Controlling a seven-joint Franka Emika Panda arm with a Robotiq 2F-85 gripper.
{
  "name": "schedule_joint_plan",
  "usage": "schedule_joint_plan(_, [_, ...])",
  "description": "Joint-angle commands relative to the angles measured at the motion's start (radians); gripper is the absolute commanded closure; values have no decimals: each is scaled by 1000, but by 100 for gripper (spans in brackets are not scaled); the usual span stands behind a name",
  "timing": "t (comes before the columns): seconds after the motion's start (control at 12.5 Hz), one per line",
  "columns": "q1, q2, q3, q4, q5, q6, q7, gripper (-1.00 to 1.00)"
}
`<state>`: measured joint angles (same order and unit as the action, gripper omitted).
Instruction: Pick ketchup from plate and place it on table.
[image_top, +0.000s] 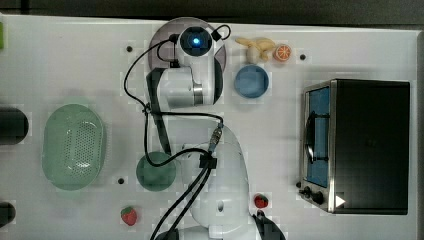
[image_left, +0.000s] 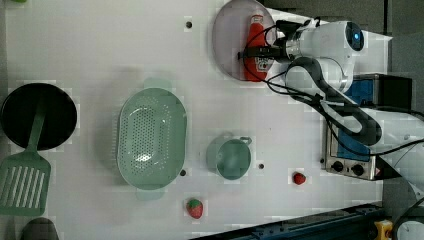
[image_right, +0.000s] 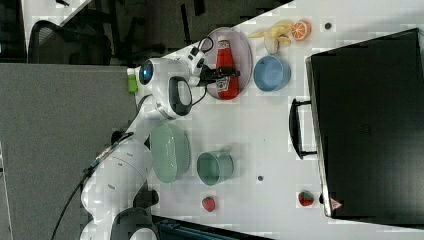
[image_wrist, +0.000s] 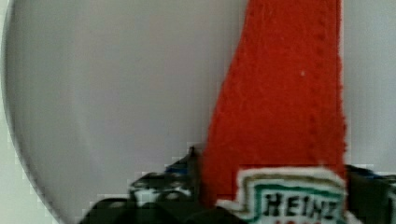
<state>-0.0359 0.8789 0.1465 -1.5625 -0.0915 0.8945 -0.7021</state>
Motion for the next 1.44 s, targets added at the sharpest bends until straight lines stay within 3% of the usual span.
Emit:
schedule_joint_plan(0.08, [-1,-17,1,27,5,8,-40,-19])
schedule_joint_plan(0.56, [-14,-155,2,21,8,-34,47,-18])
schedule_joint_plan(0.96, [-52,-382,2,12,51,-309,85,-18])
schedule_joint_plan(1.2, [-86,-526,-3,-69,55,-428,86,-18])
schedule_joint_plan(1.44, [-114,-676,-10,-224,83,-435,86,-18])
